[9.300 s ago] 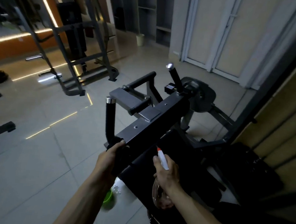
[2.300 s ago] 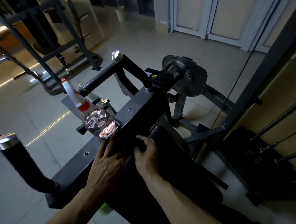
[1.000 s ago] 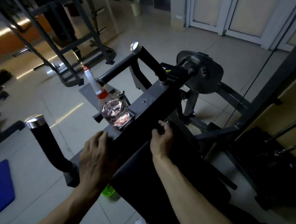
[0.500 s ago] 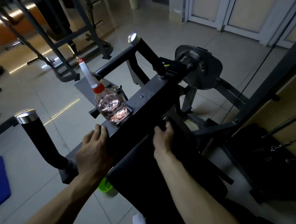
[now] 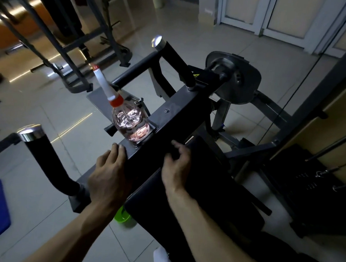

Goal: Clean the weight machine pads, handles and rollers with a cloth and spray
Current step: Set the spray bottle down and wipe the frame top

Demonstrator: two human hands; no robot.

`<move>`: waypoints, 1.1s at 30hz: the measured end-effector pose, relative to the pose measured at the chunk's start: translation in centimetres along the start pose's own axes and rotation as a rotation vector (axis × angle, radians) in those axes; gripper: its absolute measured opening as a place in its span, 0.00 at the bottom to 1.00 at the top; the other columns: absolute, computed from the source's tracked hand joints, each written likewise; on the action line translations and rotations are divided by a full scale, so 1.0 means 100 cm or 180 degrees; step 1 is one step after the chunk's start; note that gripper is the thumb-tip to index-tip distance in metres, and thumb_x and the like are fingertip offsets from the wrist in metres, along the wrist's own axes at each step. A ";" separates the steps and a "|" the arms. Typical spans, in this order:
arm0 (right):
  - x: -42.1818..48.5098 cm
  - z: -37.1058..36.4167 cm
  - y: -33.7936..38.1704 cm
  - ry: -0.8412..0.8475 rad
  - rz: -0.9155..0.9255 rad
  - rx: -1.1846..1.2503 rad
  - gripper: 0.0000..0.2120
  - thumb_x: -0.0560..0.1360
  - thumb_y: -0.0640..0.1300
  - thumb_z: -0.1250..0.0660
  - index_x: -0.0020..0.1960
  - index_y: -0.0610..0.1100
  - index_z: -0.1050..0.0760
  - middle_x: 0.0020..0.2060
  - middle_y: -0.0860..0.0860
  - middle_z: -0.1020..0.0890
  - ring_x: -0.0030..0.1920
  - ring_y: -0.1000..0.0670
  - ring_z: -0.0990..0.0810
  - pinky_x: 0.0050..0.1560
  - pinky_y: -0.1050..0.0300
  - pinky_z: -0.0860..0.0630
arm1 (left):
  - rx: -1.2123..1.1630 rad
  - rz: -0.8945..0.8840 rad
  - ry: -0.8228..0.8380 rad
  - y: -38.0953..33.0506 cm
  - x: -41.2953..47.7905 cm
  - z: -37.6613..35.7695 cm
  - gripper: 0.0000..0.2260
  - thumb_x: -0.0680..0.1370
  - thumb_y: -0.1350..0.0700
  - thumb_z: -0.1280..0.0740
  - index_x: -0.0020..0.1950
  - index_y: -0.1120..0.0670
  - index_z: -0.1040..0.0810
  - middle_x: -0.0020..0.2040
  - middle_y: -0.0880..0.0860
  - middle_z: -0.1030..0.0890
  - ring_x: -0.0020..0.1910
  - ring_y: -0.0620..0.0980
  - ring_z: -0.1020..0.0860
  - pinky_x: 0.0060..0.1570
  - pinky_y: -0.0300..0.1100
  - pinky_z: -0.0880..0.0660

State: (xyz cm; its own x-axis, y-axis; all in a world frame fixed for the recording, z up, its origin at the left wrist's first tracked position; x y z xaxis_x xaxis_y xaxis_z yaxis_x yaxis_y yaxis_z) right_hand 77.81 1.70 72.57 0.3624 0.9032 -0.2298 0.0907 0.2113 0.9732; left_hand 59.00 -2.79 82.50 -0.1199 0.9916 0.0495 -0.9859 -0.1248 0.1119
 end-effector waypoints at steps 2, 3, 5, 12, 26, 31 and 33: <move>-0.041 -0.019 -0.007 0.0453 0.0248 -0.0206 0.16 0.73 0.34 0.30 0.56 0.49 0.17 0.59 0.51 0.23 0.59 0.54 0.22 0.60 0.65 0.24 | 0.0033 0.0007 0.0030 0.001 -0.001 -0.001 0.40 0.71 0.41 0.23 0.78 0.56 0.32 0.75 0.57 0.27 0.67 0.63 0.24 0.46 0.54 0.18; -0.051 -0.023 -0.010 0.0617 0.0331 -0.0228 0.16 0.73 0.34 0.30 0.55 0.50 0.17 0.58 0.53 0.23 0.58 0.55 0.21 0.61 0.60 0.22 | 0.0022 -0.0014 0.0043 0.001 -0.003 -0.001 0.41 0.71 0.41 0.22 0.78 0.56 0.32 0.75 0.58 0.27 0.67 0.63 0.24 0.46 0.54 0.18; -0.037 -0.017 -0.004 0.0656 0.0369 -0.0179 0.17 0.73 0.34 0.30 0.57 0.50 0.17 0.57 0.55 0.23 0.59 0.55 0.21 0.62 0.60 0.23 | 0.0007 -0.0072 0.0020 0.001 -0.005 0.001 0.40 0.71 0.43 0.22 0.77 0.57 0.32 0.75 0.58 0.27 0.67 0.64 0.24 0.47 0.54 0.18; 0.059 0.023 0.040 -0.0208 0.0362 -0.0235 0.17 0.76 0.31 0.34 0.62 0.43 0.18 0.61 0.45 0.23 0.51 0.63 0.25 0.48 0.82 0.32 | -0.0061 -0.0105 -0.0055 0.000 -0.003 0.004 0.40 0.72 0.40 0.23 0.77 0.58 0.31 0.74 0.59 0.26 0.66 0.64 0.23 0.48 0.53 0.18; 0.062 0.026 0.018 -0.0016 0.0085 -0.0024 0.18 0.79 0.33 0.33 0.62 0.50 0.20 0.66 0.48 0.25 0.64 0.50 0.23 0.52 0.76 0.28 | -0.0309 -0.0260 0.0031 0.005 -0.018 0.000 0.43 0.72 0.47 0.21 0.81 0.57 0.37 0.78 0.63 0.34 0.73 0.67 0.30 0.61 0.60 0.23; -0.026 -0.006 -0.009 0.0367 -0.0081 0.0055 0.16 0.74 0.32 0.30 0.51 0.52 0.23 0.56 0.50 0.21 0.55 0.52 0.20 0.52 0.68 0.24 | -0.0129 -0.0072 0.0188 0.021 -0.023 -0.014 0.48 0.69 0.48 0.19 0.83 0.48 0.43 0.79 0.61 0.36 0.74 0.66 0.32 0.62 0.62 0.23; -0.069 -0.025 -0.028 0.0867 -0.0186 -0.0114 0.14 0.74 0.33 0.30 0.50 0.53 0.23 0.52 0.54 0.22 0.53 0.56 0.21 0.54 0.66 0.26 | -0.0065 -0.0057 0.0148 0.021 -0.022 -0.012 0.47 0.69 0.47 0.20 0.82 0.47 0.42 0.79 0.60 0.36 0.74 0.65 0.31 0.58 0.61 0.21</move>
State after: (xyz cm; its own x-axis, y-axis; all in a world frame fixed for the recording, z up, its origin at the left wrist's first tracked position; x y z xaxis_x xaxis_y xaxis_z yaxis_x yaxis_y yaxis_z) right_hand 72.75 -4.17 71.49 0.0945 0.9552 -0.2804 0.0694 0.2747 0.9590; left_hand 57.02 -5.21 81.41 -0.1071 0.9943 0.0014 -0.9900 -0.1067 0.0922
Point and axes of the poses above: each hand's wrist, its own x-axis towards the middle knuckle, its own z-axis out of the back of the hand, y = z × x, the point moved 10 cm from there along x, towards the middle knuckle
